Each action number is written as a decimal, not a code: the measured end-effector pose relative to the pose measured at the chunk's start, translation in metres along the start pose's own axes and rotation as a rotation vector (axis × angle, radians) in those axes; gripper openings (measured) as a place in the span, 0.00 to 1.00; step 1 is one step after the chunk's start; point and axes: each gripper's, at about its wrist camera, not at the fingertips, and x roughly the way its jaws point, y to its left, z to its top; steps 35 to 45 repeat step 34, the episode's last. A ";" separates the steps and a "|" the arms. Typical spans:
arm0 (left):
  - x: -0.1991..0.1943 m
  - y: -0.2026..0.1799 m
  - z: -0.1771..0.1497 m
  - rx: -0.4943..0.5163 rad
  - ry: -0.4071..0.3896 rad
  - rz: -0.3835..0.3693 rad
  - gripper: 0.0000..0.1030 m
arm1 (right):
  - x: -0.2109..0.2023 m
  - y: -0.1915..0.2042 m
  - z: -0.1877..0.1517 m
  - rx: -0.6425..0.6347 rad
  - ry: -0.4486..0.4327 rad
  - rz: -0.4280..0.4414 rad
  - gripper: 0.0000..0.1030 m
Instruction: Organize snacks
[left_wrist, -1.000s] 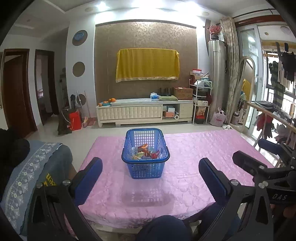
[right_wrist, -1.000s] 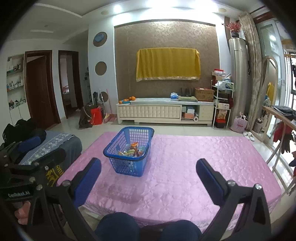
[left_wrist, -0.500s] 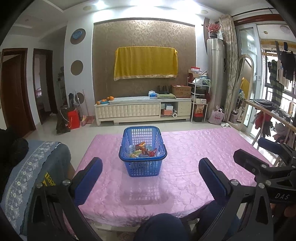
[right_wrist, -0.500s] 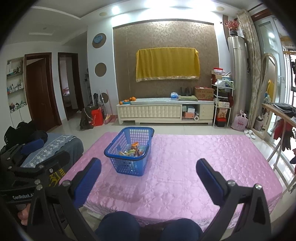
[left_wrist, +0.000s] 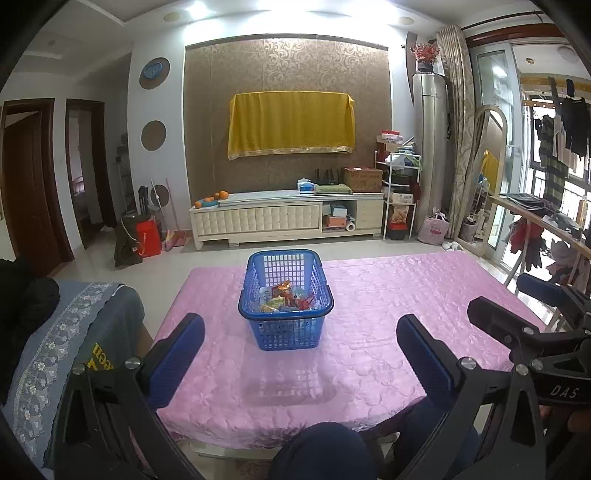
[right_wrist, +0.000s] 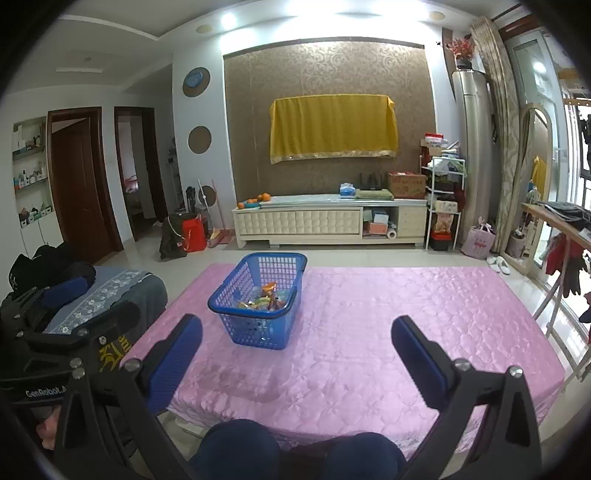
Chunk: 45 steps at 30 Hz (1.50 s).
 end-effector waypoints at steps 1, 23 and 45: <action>0.001 0.000 0.000 0.002 0.002 0.000 1.00 | 0.000 0.000 0.000 -0.003 0.001 -0.002 1.00; 0.000 -0.003 -0.002 -0.004 0.018 -0.007 1.00 | -0.002 0.001 0.000 0.006 0.008 0.000 1.00; -0.003 -0.002 -0.003 -0.010 0.018 -0.010 1.00 | -0.003 0.001 -0.001 0.004 0.006 -0.001 1.00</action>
